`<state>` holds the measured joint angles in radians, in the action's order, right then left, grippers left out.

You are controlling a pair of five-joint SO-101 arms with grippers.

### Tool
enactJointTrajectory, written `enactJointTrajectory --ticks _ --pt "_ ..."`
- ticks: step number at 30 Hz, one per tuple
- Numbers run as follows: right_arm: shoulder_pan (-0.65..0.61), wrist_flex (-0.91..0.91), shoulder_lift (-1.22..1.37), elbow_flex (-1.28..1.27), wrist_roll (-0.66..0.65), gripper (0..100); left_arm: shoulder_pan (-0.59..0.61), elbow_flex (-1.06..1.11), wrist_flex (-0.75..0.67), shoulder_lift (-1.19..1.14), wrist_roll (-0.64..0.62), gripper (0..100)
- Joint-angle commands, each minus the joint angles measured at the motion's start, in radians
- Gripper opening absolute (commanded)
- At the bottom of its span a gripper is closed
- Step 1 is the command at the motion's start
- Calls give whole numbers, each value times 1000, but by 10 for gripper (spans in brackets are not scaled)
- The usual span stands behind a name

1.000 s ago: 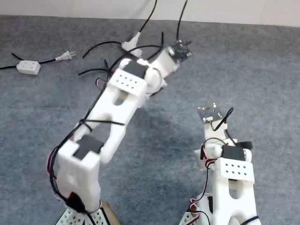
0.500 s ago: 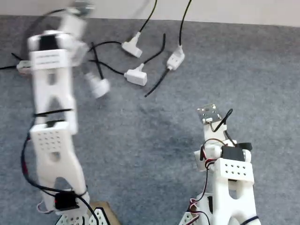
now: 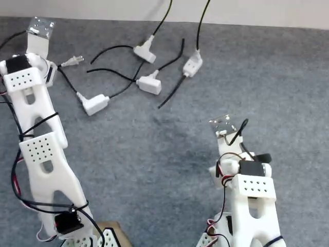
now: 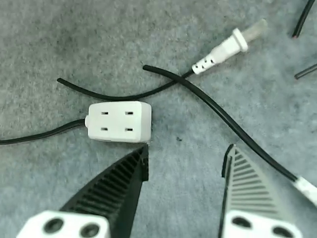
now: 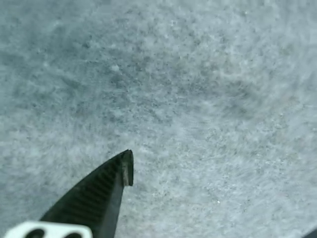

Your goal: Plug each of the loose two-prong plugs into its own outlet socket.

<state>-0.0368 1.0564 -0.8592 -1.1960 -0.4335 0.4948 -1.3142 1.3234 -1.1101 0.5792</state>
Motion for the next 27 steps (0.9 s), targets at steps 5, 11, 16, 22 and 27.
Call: enactJointTrajectory --ticks 5,11,16,22,27 --pt "-27 18 -15 5 -29 546 77 -41 -172 -59 -2 242" --pt "-36 18 -15 5 -29 546 127 -36 -233 -84 -34 242" --pt "-36 21 -15 5 -29 546 131 -28 -285 -96 -38 242" --pt "-36 22 -15 5 -31 546 114 -25 -448 -194 -34 242" --pt "-38 22 -15 5 -31 546 97 -25 -629 -263 -34 241"
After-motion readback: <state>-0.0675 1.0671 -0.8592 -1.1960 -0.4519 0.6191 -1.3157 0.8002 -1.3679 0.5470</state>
